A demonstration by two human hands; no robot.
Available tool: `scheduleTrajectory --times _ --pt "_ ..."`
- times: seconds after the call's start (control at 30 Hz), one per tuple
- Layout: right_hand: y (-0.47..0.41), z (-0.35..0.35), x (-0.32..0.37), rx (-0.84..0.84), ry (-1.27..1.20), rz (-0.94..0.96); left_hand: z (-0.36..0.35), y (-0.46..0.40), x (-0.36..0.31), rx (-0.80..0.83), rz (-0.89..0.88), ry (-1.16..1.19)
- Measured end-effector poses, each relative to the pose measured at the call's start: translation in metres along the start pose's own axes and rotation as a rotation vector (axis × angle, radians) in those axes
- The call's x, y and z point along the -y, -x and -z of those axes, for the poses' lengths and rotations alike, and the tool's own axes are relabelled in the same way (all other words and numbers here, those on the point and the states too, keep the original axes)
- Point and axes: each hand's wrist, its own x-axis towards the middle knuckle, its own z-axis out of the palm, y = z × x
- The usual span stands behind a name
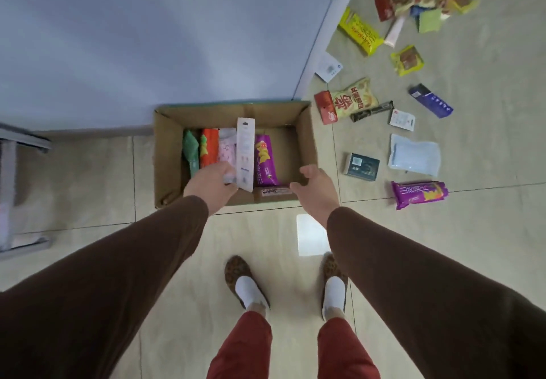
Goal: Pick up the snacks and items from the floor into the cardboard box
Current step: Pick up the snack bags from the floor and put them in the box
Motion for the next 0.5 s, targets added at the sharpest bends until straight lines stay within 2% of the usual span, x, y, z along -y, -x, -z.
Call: scheduleTrajectory --times 0.13,0.27,0.5 --pt "0.016 0.046 -0.045 -0.060 0.097 0.037 -0.019 0.002 -0.064 0.027 -0.135 -0.109" --pt "0.028 0.091 -0.106 -0.113 0.083 0.025 -0.055 0.008 -0.138 0.063 -0.237 -0.197" --pt "0.045 0.168 -0.239 -0.159 0.067 0.046 -0.148 0.030 -0.272 0.128 -0.297 -0.264"
